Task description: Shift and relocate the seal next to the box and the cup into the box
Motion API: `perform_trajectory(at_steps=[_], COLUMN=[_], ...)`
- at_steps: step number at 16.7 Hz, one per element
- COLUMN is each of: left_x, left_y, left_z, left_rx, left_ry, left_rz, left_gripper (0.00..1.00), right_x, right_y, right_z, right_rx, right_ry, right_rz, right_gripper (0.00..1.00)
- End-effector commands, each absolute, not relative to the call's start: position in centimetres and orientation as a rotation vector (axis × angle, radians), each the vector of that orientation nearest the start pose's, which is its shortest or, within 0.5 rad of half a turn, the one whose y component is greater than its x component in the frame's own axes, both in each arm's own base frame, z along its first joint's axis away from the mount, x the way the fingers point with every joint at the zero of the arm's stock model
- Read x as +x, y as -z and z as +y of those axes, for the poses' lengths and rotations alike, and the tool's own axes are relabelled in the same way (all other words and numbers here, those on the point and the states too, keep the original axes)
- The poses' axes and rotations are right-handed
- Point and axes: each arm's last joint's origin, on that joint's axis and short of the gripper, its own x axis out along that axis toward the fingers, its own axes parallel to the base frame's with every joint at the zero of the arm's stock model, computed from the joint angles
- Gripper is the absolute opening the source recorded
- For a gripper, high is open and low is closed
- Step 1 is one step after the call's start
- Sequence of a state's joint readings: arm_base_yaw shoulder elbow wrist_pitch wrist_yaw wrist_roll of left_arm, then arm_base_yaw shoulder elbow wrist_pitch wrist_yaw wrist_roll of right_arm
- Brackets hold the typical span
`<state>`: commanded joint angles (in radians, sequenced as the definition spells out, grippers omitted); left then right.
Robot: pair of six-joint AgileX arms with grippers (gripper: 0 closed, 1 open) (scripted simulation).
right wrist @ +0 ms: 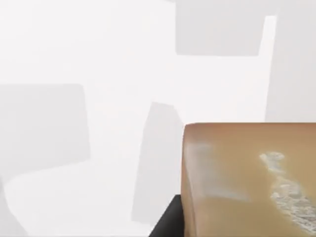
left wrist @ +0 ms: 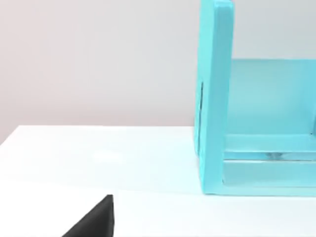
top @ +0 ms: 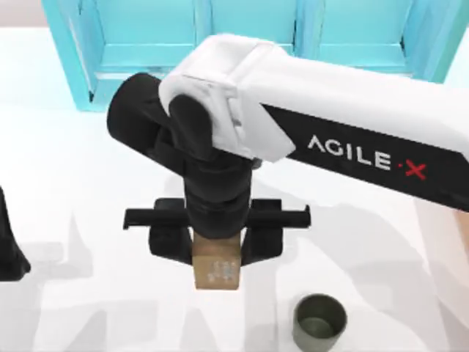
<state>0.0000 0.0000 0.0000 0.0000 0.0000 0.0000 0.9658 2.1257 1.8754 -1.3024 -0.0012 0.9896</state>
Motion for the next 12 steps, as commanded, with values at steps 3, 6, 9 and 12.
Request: perform_trajectory(at_steps=[3,6,9,12], left_x=[10.6,10.6,10.6,10.6], left_y=[-16.0,-16.0,-16.0,-16.0], left_z=[-0.1,-0.1,-0.1,-0.1], left_rx=[0.000,0.000,0.000,0.000], left_ry=[0.000,0.000,0.000,0.000], left_rz=[0.000,0.000,0.000,0.000], left_gripper=[1.00,1.00,1.00,1.00], right_x=[23.2,23.1,23.3,23.8], right_y=[-23.1,-23.1,-23.4,-24.4], right_z=[33.1,33.3,32.3,29.0], right_rx=[0.014,0.012,0.011,0.014], right_ry=[0.008,0.006,0.004,0.005], right_rz=[1.573,1.572,1.572,1.569], right_gripper=[0.00,0.00,0.00,0.00])
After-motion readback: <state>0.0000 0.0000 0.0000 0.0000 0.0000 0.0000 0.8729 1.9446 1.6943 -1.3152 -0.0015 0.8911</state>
